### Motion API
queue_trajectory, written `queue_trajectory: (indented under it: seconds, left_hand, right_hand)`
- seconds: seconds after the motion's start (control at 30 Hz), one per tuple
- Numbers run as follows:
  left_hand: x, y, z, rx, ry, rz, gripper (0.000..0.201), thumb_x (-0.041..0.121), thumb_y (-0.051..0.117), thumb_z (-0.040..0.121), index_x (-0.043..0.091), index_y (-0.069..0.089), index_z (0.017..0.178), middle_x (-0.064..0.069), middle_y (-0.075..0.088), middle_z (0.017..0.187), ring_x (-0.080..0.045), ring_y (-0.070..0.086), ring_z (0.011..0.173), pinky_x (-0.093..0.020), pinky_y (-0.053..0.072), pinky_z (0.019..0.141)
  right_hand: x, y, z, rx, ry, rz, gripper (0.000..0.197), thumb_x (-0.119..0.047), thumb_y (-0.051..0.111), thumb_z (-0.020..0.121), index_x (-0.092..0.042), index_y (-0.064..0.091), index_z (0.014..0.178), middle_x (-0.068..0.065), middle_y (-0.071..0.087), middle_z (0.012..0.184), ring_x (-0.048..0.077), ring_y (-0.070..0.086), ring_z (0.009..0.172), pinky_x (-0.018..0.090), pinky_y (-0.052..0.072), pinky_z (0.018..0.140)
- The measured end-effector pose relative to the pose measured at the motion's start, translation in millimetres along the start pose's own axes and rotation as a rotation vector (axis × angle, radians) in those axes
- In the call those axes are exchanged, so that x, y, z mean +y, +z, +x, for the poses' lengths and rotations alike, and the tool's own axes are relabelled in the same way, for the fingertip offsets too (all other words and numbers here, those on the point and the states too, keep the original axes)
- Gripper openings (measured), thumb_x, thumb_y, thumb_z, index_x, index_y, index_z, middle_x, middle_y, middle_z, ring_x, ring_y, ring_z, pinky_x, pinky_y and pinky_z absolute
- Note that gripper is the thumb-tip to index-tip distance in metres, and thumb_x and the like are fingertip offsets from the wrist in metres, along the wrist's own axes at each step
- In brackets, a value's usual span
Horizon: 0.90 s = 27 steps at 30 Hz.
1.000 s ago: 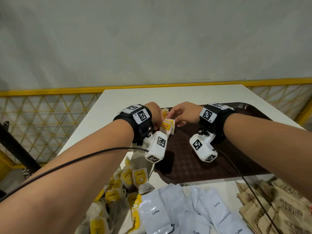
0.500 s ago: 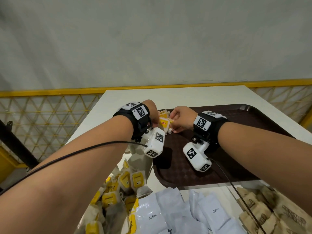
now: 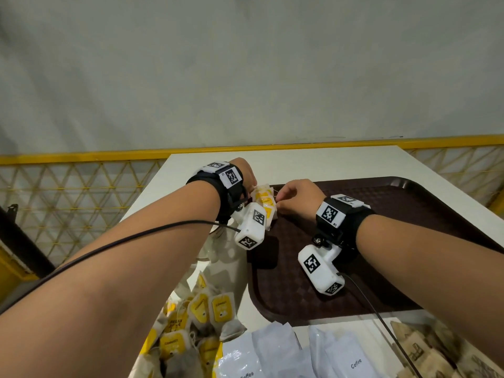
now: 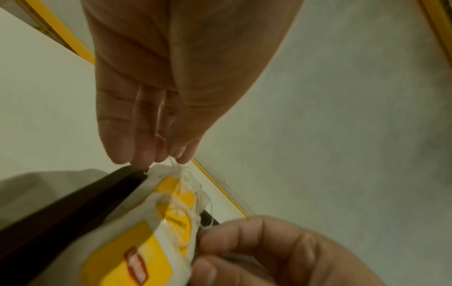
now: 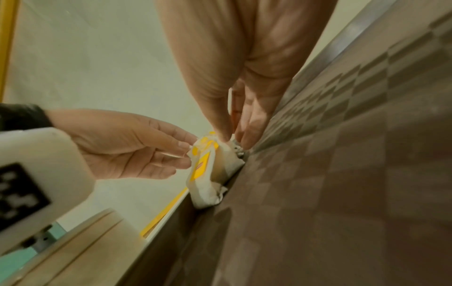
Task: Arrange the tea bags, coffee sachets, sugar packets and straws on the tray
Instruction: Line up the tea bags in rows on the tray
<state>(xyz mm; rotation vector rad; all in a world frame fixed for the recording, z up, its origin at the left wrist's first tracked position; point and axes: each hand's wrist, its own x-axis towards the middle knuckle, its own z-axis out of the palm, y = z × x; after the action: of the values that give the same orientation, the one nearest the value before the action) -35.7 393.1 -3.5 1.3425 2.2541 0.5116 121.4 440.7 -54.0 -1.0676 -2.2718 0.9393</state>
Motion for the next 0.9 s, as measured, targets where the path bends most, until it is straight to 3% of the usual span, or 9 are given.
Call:
queue_trajectory:
  seconds: [0.1,0.23,0.33,0.4,0.53,0.63,0.77,0.9]
  left_hand:
    - [0,-9,2,-0.029,0.035,0.019,0.025,0.003,0.058,0.090,0.003,0.065,0.114,-0.017,0.067,0.113,-0.022,0.063,0.080,-0.025,0.053,0.066]
    - [-1,-15,8,-0.074,0.058,0.063,0.023,0.001,0.066,0.084,0.003,0.069,0.106,-0.017,0.069,0.104,-0.008,0.064,0.049,-0.019,0.054,0.050]
    - [-1,-12,13,-0.103,0.032,0.178,0.031,0.013,0.065,0.085,0.005,0.066,0.115,-0.012,0.068,0.112,-0.017,0.064,0.072,-0.025,0.054,0.065]
    - [-1,-11,15,-0.121,0.018,0.210,0.033,0.015,0.064,0.086,0.005,0.064,0.118,-0.011,0.067,0.114,-0.020,0.062,0.082,-0.026,0.053,0.069]
    - [0,-17,19,-0.158,0.013,0.197,0.034,0.015,0.064,0.086,0.005,0.064,0.119,-0.007,0.065,0.104,-0.021,0.061,0.085,-0.025,0.052,0.067]
    - [1,-20,24,-0.181,0.027,0.190,0.029,0.021,0.068,0.085,0.011,0.068,0.112,-0.006,0.069,0.102,-0.020,0.064,0.081,-0.028,0.054,0.068]
    - [2,-19,31,-0.179,0.048,0.189,0.025,0.022,0.072,0.082,0.013,0.072,0.106,-0.006,0.071,0.099,-0.024,0.068,0.090,-0.035,0.056,0.081]
    - [4,-18,36,-0.187,0.080,0.293,0.028,0.012,0.068,0.085,0.007,0.069,0.112,-0.004,0.070,0.104,-0.024,0.069,0.089,-0.028,0.057,0.077]
  right_hand:
    - [2,0,0,-0.039,-0.005,-0.003,0.019,-0.005,0.067,0.079,-0.013,0.074,0.094,0.004,0.071,0.093,0.018,0.066,0.089,0.024,0.050,0.081]
    - [-2,6,-3,-0.109,-0.017,-0.011,0.022,-0.005,0.067,0.080,-0.015,0.074,0.099,0.003,0.071,0.099,0.015,0.064,0.091,0.019,0.045,0.072]
    - [-4,9,-4,-0.107,-0.027,0.036,0.028,-0.003,0.066,0.079,-0.014,0.074,0.103,0.004,0.072,0.101,0.014,0.064,0.091,0.019,0.048,0.074]
    - [-4,10,-4,-0.122,-0.033,0.055,0.031,-0.002,0.065,0.080,-0.014,0.073,0.108,0.004,0.072,0.103,0.013,0.064,0.091,0.021,0.048,0.079]
    - [-2,7,-1,-0.160,-0.050,0.008,0.037,-0.001,0.065,0.080,-0.015,0.071,0.113,0.004,0.071,0.109,0.015,0.064,0.100,0.022,0.048,0.087]
    - [-3,2,0,-0.207,-0.072,-0.039,0.038,-0.001,0.063,0.083,-0.017,0.069,0.117,0.002,0.069,0.114,0.013,0.062,0.104,0.018,0.045,0.084]
    - [-4,-3,0,-0.251,-0.087,-0.082,0.041,-0.004,0.061,0.085,-0.019,0.065,0.122,0.000,0.065,0.121,0.012,0.059,0.109,0.016,0.042,0.085]
    - [-6,-3,-1,-0.275,-0.088,-0.090,0.039,-0.006,0.061,0.087,-0.020,0.065,0.122,0.002,0.066,0.120,0.016,0.060,0.108,0.022,0.044,0.091]
